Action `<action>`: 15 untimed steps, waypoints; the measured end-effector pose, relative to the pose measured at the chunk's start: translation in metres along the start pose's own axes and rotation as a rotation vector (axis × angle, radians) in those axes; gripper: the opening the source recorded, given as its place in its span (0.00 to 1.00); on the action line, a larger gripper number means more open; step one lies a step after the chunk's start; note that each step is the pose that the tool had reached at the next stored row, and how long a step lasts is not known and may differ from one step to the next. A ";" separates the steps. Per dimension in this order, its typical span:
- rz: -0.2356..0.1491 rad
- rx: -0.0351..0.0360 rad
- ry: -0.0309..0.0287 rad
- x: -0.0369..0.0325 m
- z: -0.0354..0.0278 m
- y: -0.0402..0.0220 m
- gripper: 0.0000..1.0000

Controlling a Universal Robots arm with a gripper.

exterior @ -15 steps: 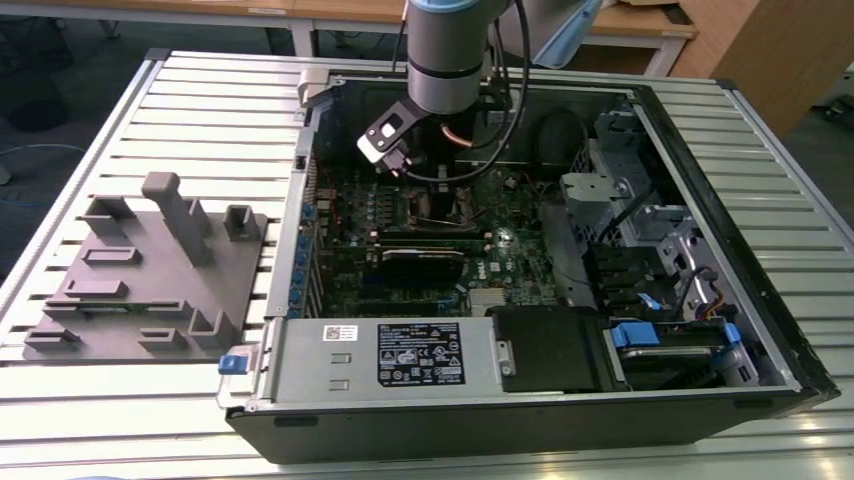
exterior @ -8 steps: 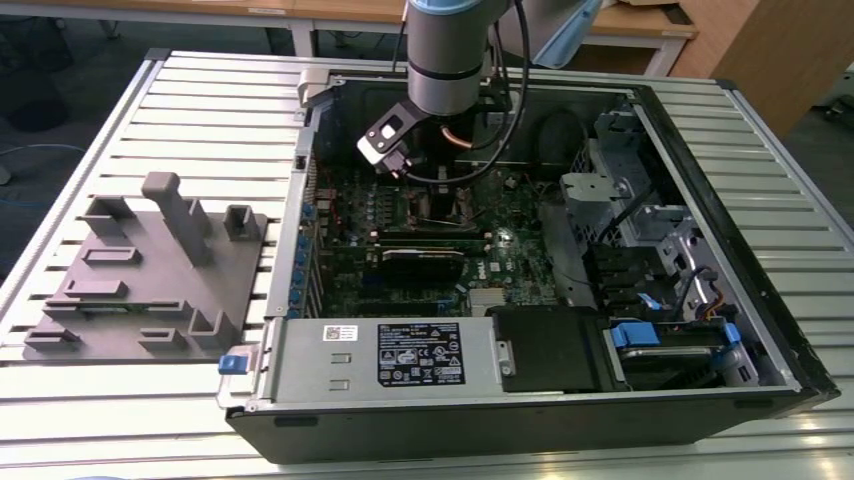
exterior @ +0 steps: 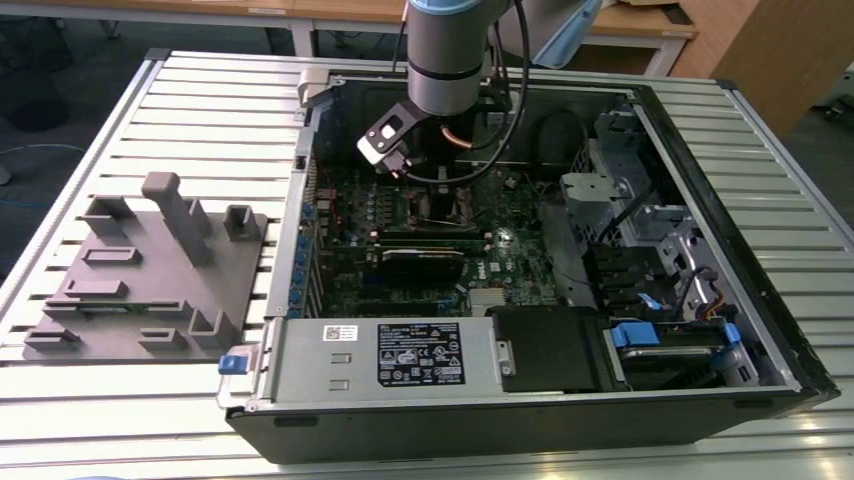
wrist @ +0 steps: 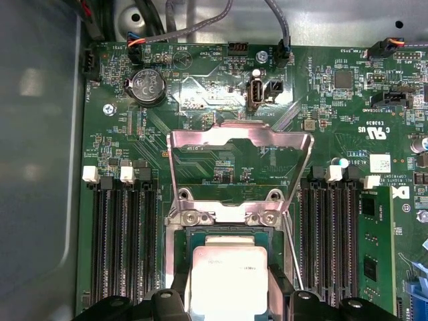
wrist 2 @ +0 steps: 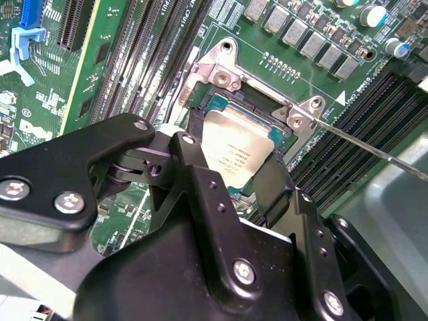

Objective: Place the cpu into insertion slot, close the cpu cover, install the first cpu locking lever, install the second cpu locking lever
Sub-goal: 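Place the cpu into insertion slot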

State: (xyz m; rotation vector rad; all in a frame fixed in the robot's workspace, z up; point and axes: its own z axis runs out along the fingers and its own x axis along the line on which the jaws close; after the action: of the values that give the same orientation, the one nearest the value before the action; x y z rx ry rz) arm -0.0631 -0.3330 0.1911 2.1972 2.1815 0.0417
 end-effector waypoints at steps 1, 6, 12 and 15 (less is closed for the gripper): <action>0.000 0.0000 0.0000 0.0000 0.0000 0.0000 0.54; 0.000 0.0003 -0.0004 0.0000 0.0009 -0.0001 0.54; 0.000 0.0001 -0.0001 0.0000 0.0012 -0.0001 0.54; 0.000 0.0001 -0.0001 0.0000 0.0013 -0.0001 0.54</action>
State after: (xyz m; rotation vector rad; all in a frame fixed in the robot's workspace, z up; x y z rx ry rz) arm -0.0631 -0.3330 0.1897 2.1972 2.1815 0.0414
